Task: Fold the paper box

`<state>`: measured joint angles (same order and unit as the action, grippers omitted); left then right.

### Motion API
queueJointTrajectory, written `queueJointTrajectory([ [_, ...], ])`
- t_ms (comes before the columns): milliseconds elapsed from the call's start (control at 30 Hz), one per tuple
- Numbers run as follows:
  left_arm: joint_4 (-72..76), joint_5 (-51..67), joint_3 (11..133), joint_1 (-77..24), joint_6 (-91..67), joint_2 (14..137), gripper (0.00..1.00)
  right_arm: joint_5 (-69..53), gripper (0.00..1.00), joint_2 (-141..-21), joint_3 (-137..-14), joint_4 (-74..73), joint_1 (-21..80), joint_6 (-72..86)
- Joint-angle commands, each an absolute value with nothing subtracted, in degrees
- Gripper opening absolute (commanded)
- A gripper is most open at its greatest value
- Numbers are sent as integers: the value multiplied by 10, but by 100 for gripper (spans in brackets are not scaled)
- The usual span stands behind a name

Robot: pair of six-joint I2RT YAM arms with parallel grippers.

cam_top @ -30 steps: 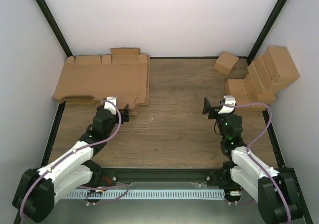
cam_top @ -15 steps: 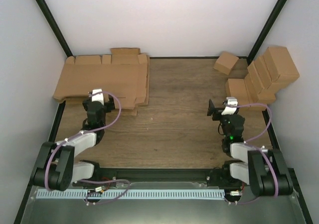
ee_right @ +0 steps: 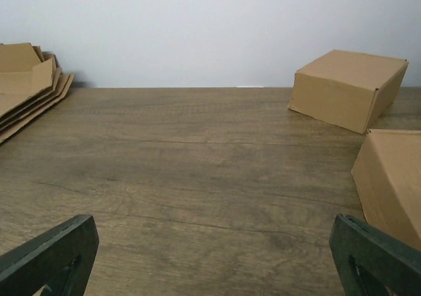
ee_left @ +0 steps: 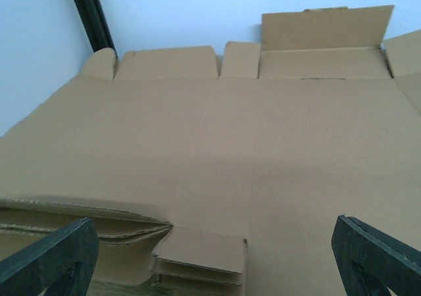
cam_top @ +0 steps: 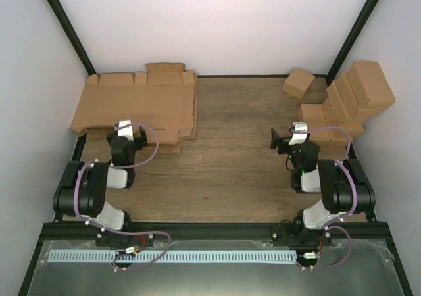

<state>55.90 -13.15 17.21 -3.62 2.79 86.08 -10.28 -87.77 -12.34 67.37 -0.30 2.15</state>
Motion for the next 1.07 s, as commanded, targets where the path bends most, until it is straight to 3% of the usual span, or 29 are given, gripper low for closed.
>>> queueJointTrajectory([
  [0,646,-86,166,-7,4,885,100,-100,100,-878,-144,695,-7,9],
  [1033,641,-83,167,-6,4,885,100,-100,100,-878,-143,697,-7,10],
])
